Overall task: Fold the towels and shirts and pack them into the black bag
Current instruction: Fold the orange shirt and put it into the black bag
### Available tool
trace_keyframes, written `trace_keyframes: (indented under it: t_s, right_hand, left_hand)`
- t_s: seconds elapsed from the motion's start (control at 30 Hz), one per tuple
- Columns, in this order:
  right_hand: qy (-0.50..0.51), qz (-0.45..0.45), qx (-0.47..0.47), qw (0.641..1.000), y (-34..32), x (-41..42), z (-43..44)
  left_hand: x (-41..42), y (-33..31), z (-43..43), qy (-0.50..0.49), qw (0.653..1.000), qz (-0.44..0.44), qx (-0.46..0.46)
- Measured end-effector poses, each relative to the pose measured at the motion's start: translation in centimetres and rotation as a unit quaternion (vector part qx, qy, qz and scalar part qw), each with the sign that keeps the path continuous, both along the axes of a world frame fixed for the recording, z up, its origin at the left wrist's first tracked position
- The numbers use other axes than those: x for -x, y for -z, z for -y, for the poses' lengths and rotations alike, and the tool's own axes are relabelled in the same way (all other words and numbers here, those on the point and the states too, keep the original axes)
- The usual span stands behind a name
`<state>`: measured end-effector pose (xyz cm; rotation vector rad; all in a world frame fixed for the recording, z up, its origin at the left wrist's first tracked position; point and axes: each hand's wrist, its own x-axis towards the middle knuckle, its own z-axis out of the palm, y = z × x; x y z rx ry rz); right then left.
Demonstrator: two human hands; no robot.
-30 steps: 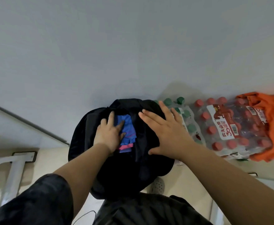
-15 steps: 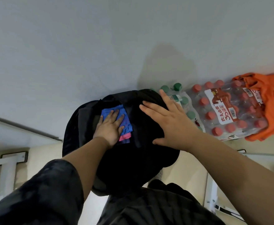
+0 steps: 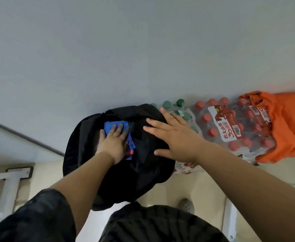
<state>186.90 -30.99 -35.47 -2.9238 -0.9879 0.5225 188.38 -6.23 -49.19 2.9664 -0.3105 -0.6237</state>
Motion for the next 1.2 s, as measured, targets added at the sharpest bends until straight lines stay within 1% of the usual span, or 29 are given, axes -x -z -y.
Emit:
trace_keyframes:
  t_s: [0.07,0.13,0.23,0.27,0.33,0.43,0.57,0.67,0.77,0.9,1.03,1.2]
  right_hand:
    - [-0.010,-0.010,-0.028,1.000,0.4,0.3,1.2]
    - [-0.023,-0.011,-0.071,0.997,0.7,0.6,2.4]
    - [-0.040,-0.022,-0.102,0.994,1.0,1.2,4.8]
    - [-0.043,-0.028,-0.107,0.993,1.0,1.5,5.7]
    - [-0.046,-0.027,-0.131,0.990,1.2,2.3,8.0]
    - [-0.024,-0.027,-0.134,0.990,1.4,3.5,13.4]
    - [0.055,-0.030,-0.106,0.992,1.7,4.9,22.3]
    - [0.132,-0.030,-0.074,0.988,2.0,5.7,28.7]
    - [0.213,-0.033,-0.074,0.974,2.2,6.5,34.2]
    - [0.300,-0.047,-0.062,0.951,3.0,7.8,39.8]
    - [0.323,-0.076,-0.050,0.942,3.9,8.4,43.0]
    - [0.324,-0.075,-0.053,0.942,4.7,7.4,44.4]
  left_hand:
    - [2.1,-0.8,0.6,-0.049,0.997,0.027,0.049]
    - [4.0,-2.1,1.3,-0.111,0.985,0.068,0.110]
    - [6.6,-5.5,3.2,-0.192,0.943,0.183,0.201]
    - [7.3,-7.0,4.1,-0.202,0.930,0.219,0.213]
    - [8.1,-10.0,6.8,-0.205,0.916,0.271,0.214]
    - [8.7,-14.0,12.8,-0.176,0.910,0.305,0.217]
    - [9.3,-16.1,22.3,-0.099,0.930,0.277,0.221]
    - [8.8,-15.5,28.3,-0.047,0.954,0.208,0.210]
    - [7.5,-14.7,33.6,-0.004,0.968,0.150,0.199]
    - [5.3,-13.3,39.8,0.066,0.971,0.115,0.199]
    - [2.6,-11.7,45.1,0.116,0.975,0.062,0.179]
    - [-0.6,-9.9,49.7,0.165,0.971,0.041,0.171]
